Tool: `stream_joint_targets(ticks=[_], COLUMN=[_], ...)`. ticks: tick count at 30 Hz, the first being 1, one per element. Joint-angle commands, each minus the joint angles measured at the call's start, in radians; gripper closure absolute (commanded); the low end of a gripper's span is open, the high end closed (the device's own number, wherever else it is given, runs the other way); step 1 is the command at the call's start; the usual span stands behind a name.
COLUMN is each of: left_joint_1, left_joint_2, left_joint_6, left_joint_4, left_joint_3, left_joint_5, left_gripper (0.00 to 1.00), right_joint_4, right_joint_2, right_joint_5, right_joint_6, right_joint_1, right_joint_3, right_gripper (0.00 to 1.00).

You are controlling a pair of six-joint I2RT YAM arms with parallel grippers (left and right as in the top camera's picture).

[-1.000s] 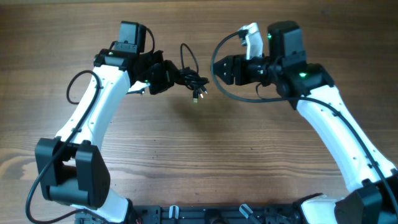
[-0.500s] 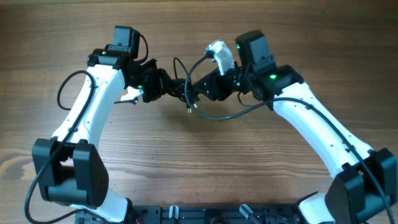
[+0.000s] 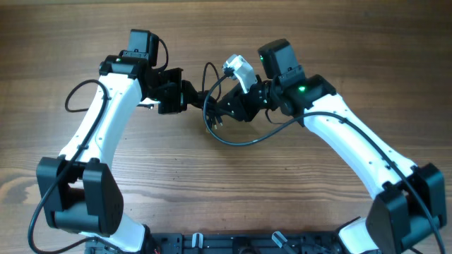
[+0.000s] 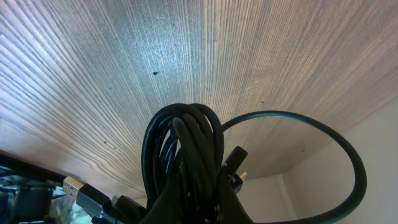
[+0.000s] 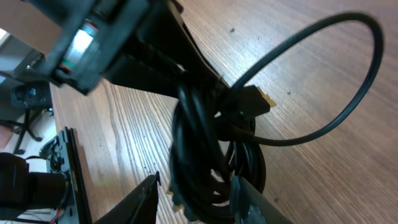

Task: Untangle cables

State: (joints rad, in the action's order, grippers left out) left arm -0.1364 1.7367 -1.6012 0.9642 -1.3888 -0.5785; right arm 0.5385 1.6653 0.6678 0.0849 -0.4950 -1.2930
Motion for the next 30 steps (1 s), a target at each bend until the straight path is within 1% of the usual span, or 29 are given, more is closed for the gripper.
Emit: stream_joint_targets(ticks=[1, 10, 11, 13, 15, 17, 20, 23, 25, 28, 30], left_joint_1=[0.004, 0.004, 0.004, 0.004, 0.004, 0.003, 0.003, 0.003, 0.003, 0.003, 0.003], left_joint_2=[-0.016, -0.016, -0.016, -0.016, -0.016, -0.016, -0.016, -0.016, -0.016, -0.016, -0.016], left_joint_6=[0.054, 0.053, 0.053, 0.053, 0.054, 0.054, 0.054, 0.054, 0.057, 0.098, 0.134], left_joint_4=[-0.002, -0.002, -0.002, -0.002, -0.002, -0.002, -0.001, -0.001, -0.001, -0.002, -0.003], left_joint_3=[-0.020, -0.019, -0.020, -0.020, -0.020, -0.020, -0.019, -0.019, -0.019, -0.019, -0.019], left_joint_5=[-0.035, -0.034, -0.035, -0.035, -0.044, -0.050, -0.050, -0.050, -0.050, -0.049, -0.042], left_gripper=[0.96, 0.96, 0.96, 0.96, 0.96, 0.96, 0.96, 0.96, 0.96, 0.96, 0.96], right_joint_4=[0.003, -0.003, -0.004, -0.007, -0.011, -0.018, -0.049, -0.085, -0.091, -0.085, -0.090], right_joint_2=[0.042, 0.048, 0.048, 0.052, 0.060, 0.063, 0.063, 0.063, 0.060, 0.044, 0.026], right_joint_5=[0.035, 0.040, 0.039, 0.025, -0.019, -0.051, -0.061, -0.077, -0.142, -0.278, -0.290], right_joint_6=[0.019, 0.019, 0.019, 0.019, 0.007, -0.035, -0.076, -0.148, -0.200, -0.303, -0.322], right_joint_1=[-0.008, -0.034, -0.042, -0.048, -0.055, -0.057, -0.056, -0.056, -0.055, -0.046, -0.034], right_joint_3=[-0.018, -0.018, -0.018, -0.018, -0.018, -0.018, -0.018, -0.018, -0.018, -0.018, -0.018], right_gripper=[0.63, 0.66, 0.70, 0.75, 0.83, 0.91, 0.96, 0.96, 0.96, 0.96, 0.96])
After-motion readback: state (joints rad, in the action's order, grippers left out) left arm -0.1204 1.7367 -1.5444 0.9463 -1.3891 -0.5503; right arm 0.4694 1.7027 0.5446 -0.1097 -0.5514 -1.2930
